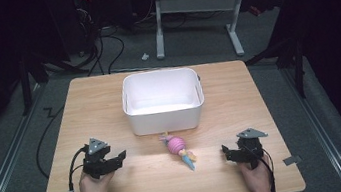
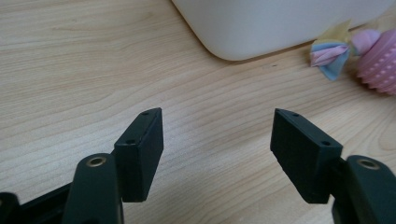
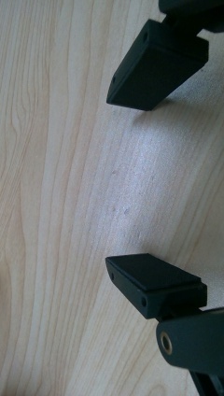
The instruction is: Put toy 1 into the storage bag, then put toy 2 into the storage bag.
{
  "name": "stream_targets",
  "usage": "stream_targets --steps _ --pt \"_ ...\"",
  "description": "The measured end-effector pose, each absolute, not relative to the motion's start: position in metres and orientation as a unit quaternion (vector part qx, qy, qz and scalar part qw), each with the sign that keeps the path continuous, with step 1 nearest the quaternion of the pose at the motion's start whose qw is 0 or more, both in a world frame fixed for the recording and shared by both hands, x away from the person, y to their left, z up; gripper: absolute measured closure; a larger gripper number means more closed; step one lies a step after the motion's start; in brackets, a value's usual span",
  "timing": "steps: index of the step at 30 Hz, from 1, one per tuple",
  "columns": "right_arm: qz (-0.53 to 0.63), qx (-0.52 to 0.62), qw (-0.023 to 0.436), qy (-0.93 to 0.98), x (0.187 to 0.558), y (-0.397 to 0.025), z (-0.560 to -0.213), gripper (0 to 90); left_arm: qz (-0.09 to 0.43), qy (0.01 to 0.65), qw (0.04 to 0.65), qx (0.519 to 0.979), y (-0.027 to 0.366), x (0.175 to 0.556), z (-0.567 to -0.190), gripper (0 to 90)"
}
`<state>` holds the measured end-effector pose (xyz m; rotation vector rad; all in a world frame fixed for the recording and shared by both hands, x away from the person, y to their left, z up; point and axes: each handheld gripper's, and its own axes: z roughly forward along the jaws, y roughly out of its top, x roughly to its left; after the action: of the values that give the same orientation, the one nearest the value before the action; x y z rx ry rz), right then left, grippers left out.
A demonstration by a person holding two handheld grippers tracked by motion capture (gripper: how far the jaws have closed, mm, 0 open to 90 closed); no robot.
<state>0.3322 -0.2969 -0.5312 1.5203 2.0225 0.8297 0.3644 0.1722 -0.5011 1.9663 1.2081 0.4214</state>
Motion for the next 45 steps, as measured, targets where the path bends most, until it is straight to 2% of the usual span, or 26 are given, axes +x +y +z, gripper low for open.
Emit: stream_targets --steps 13,17,22,23,30,35,39,45 --pt "0.303 0.556 0.237 0.737 0.332 -0.297 -0.531 19.0 0.185 0.481 0.356 0.780 0.154 0.377 -0.533 32.7" --pt "0.303 0.556 0.237 0.737 0.333 -0.297 -0.531 18.9 0.204 0.469 0.352 0.784 0.150 0.376 -0.536 30.5" --pt "0.302 0.555 0.237 0.738 0.333 -0.297 -0.531 17.8 0.203 0.468 0.352 0.784 0.149 0.376 -0.536 29.1" --pt "0.301 0.551 0.233 0.743 0.333 -0.296 -0.531 14.7 0.203 0.468 0.352 0.784 0.149 0.376 -0.536 29.1" --pt "0.298 0.545 0.227 0.750 0.333 -0.296 -0.530 14.9 0.204 0.470 0.351 0.784 0.149 0.376 -0.536 27.4" --pt "0.299 0.533 0.226 0.759 0.330 -0.294 -0.528 18.3 0.203 0.469 0.350 0.785 0.149 0.376 -0.536 27.0" --pt "0.318 0.518 0.228 0.761 0.320 -0.290 -0.523 25.6 0.203 0.469 0.350 0.785 0.149 0.376 -0.536 26.4" --pt "0.338 0.506 0.220 0.762 0.313 -0.287 -0.515 31.2 0.202 0.468 0.350 0.786 0.149 0.376 -0.536 26.1"
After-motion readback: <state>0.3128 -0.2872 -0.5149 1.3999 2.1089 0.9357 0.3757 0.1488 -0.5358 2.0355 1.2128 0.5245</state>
